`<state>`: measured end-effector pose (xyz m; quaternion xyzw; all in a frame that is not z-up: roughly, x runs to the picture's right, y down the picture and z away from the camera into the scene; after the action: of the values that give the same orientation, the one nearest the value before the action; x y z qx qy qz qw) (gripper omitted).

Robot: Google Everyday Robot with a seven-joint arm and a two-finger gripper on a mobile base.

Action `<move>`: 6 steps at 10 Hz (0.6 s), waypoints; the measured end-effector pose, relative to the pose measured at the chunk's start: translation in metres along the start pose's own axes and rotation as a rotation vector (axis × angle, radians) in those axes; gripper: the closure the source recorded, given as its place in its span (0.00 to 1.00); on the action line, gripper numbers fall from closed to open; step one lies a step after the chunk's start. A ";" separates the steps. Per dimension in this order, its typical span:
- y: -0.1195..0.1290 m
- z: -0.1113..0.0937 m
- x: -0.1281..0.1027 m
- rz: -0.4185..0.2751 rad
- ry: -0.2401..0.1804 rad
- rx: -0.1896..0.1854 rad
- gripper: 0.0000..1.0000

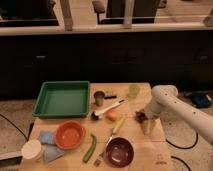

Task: Place grapes in red bowl

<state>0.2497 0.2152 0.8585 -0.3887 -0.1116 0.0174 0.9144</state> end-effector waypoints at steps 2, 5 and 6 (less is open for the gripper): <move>0.001 0.000 0.000 0.004 -0.003 -0.002 0.20; 0.003 0.000 0.000 0.007 -0.007 -0.006 0.20; 0.004 0.000 0.001 0.009 -0.008 -0.007 0.20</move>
<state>0.2506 0.2183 0.8558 -0.3923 -0.1137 0.0226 0.9125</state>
